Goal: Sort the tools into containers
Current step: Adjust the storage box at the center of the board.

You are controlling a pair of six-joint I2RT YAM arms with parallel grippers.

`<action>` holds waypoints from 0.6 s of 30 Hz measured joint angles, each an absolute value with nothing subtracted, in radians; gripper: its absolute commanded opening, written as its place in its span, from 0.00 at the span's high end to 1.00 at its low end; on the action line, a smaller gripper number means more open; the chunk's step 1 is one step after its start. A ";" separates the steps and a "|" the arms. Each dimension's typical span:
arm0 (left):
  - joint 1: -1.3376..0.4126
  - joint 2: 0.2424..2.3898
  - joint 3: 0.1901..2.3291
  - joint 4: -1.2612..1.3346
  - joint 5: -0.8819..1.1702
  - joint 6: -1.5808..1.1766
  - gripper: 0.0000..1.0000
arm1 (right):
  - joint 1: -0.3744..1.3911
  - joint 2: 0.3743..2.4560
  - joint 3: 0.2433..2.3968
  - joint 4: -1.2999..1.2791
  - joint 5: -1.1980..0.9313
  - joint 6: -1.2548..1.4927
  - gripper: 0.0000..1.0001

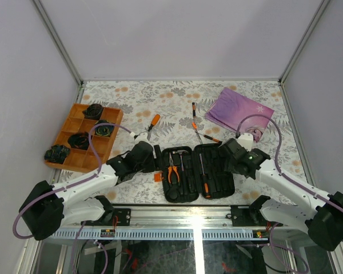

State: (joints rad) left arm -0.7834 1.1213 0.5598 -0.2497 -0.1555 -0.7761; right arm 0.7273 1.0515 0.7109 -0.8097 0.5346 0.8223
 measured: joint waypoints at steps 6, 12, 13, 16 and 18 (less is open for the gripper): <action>-0.768 1.115 0.560 -0.255 -0.142 -0.770 0.31 | 0.550 1.015 0.645 -0.683 0.345 0.738 0.40; -0.759 1.115 0.560 -0.257 -0.129 -0.768 0.31 | 0.511 1.026 0.569 -0.582 0.155 0.706 0.40; -0.757 1.115 0.560 -0.257 -0.126 -0.768 0.31 | 0.510 1.031 0.561 -0.571 0.130 0.702 0.40; -0.751 1.115 0.560 -0.257 -0.110 -0.761 0.31 | 0.506 1.040 0.547 -0.546 0.075 0.683 0.41; -0.743 1.115 0.560 -0.258 -0.099 -0.754 0.31 | 0.501 1.048 0.540 -0.527 0.026 0.671 0.43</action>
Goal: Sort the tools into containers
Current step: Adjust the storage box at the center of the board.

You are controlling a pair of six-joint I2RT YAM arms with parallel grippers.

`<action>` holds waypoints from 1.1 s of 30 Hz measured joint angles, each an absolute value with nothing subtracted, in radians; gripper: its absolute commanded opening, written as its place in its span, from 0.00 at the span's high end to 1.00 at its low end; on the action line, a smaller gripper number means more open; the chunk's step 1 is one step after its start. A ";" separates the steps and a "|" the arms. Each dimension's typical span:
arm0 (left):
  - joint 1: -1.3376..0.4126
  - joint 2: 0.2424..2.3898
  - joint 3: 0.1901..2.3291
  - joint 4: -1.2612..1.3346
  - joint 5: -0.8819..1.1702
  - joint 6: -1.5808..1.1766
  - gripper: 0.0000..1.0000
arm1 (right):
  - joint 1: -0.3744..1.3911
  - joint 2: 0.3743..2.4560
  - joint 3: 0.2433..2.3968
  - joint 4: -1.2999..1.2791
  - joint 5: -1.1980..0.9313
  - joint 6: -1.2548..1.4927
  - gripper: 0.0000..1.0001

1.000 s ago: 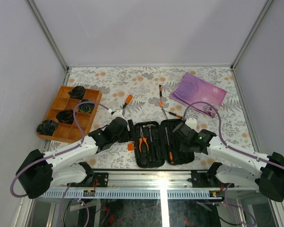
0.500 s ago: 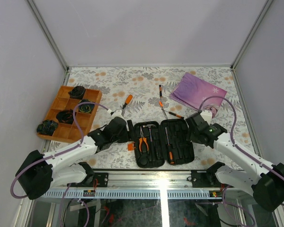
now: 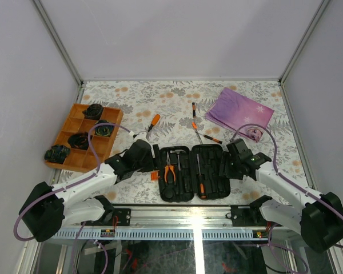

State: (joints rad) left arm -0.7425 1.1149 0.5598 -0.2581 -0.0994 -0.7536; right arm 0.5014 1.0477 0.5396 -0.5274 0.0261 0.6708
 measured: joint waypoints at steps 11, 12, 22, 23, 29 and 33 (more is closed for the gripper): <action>-0.718 1.109 0.604 -0.289 -0.059 -0.719 0.32 | 0.502 1.082 0.505 -0.353 -0.303 0.676 0.47; -0.718 1.109 0.607 -0.290 -0.057 -0.719 0.32 | 0.502 1.080 0.505 -0.346 -0.316 0.675 0.46; -0.722 1.100 0.611 -0.300 -0.017 -0.716 0.38 | 0.503 0.984 0.571 -0.495 -0.077 0.631 0.47; -0.730 1.100 0.611 -0.300 -0.015 -0.718 0.39 | 0.503 0.971 0.573 -0.498 -0.066 0.630 0.48; -0.852 1.111 0.623 -0.300 -0.040 -0.792 0.42 | 0.503 0.897 0.573 -0.484 -0.065 0.629 0.51; -0.972 1.136 0.637 -0.298 -0.097 -0.875 0.43 | 0.503 0.908 0.573 -0.461 -0.089 0.631 0.54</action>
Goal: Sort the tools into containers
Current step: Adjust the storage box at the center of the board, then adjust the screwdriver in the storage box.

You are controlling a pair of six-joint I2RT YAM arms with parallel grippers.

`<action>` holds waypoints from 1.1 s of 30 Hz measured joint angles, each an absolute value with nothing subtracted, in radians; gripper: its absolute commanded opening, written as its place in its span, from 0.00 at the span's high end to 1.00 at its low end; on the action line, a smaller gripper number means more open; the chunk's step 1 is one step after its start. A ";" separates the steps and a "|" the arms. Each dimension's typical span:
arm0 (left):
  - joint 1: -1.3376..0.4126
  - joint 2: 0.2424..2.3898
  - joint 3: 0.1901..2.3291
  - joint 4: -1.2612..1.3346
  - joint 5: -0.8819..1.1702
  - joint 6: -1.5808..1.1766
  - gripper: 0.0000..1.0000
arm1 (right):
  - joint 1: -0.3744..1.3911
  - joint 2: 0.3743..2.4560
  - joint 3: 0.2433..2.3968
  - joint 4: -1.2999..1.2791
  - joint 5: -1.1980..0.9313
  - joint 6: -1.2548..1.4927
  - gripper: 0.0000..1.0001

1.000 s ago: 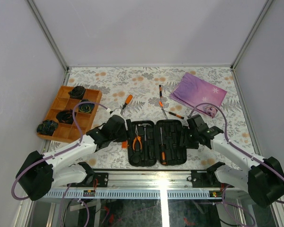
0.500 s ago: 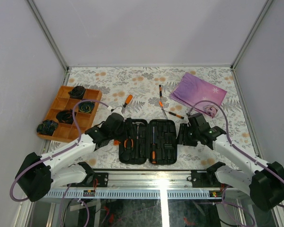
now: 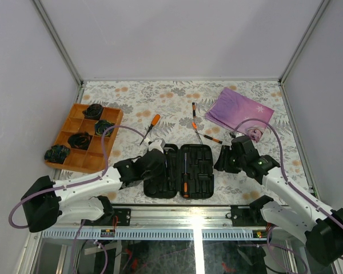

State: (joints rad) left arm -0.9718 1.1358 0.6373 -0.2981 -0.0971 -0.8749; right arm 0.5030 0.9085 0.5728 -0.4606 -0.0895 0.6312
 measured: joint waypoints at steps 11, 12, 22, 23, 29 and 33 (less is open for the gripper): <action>-1.020 1.192 0.638 -0.291 -0.144 -0.953 0.46 | 0.503 0.979 0.486 -0.358 -0.165 0.678 0.59; -1.023 1.201 0.638 -0.290 -0.144 -0.953 0.46 | 0.503 0.982 0.471 -0.337 -0.186 0.686 0.59; -1.053 1.265 0.638 -0.253 -0.138 -0.949 0.50 | 0.505 0.958 0.424 -0.289 -0.251 0.725 0.55; -1.056 1.272 0.638 -0.249 -0.138 -0.949 0.50 | 0.505 0.941 0.435 -0.309 -0.233 0.720 0.55; -1.097 1.308 0.659 -0.239 -0.139 -0.948 0.55 | 0.506 0.883 0.523 -0.375 -0.123 0.694 0.61; -1.126 1.340 0.698 -0.235 -0.143 -0.950 0.57 | 0.506 0.896 0.532 -0.366 -0.125 0.694 0.65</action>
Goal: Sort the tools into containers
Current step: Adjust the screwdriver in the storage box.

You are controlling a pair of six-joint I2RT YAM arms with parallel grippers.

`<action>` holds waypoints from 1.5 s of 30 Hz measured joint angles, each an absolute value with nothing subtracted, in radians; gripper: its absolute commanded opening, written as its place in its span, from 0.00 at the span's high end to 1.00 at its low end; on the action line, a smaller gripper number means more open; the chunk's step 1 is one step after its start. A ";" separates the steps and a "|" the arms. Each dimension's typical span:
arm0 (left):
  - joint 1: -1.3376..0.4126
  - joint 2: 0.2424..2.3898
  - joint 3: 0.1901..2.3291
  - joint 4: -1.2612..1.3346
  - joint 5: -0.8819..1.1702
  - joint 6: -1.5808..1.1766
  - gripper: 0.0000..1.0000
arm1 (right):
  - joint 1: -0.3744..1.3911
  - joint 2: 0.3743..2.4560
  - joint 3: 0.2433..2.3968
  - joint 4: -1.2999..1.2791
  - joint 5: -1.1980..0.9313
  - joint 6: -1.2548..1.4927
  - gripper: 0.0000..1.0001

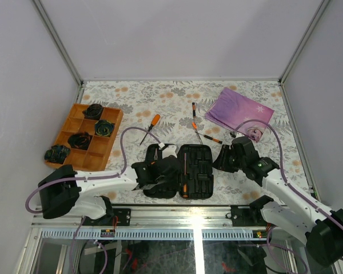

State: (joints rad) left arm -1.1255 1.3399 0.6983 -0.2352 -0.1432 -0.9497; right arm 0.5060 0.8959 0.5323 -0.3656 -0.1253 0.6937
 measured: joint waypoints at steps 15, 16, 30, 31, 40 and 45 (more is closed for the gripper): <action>-1.184 1.473 0.793 -0.272 -0.202 -0.988 0.60 | 0.538 0.986 0.564 -0.303 -0.151 0.701 0.67; -1.189 1.486 0.804 -0.282 -0.205 -0.990 0.61 | 0.542 0.987 0.565 -0.301 -0.151 0.701 0.67; -1.291 1.591 0.914 -0.432 -0.372 -0.995 0.77 | 0.581 1.011 0.587 -0.305 -0.120 0.704 0.67; -1.299 1.586 0.906 -0.426 -0.384 -1.003 0.78 | 0.583 1.018 0.592 -0.303 -0.120 0.704 0.67; -1.342 1.506 0.809 -0.381 -0.410 -1.067 0.83 | 0.695 1.157 0.683 -0.235 -0.097 0.745 0.65; -1.346 1.475 0.776 -0.365 -0.407 -1.082 0.83 | 0.770 1.261 0.736 -0.144 -0.040 0.804 0.65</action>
State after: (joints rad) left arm -1.3464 1.4754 0.7757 -0.3649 -0.4072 -1.0817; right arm 0.7704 1.2613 0.7364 -0.1444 -0.0402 0.8043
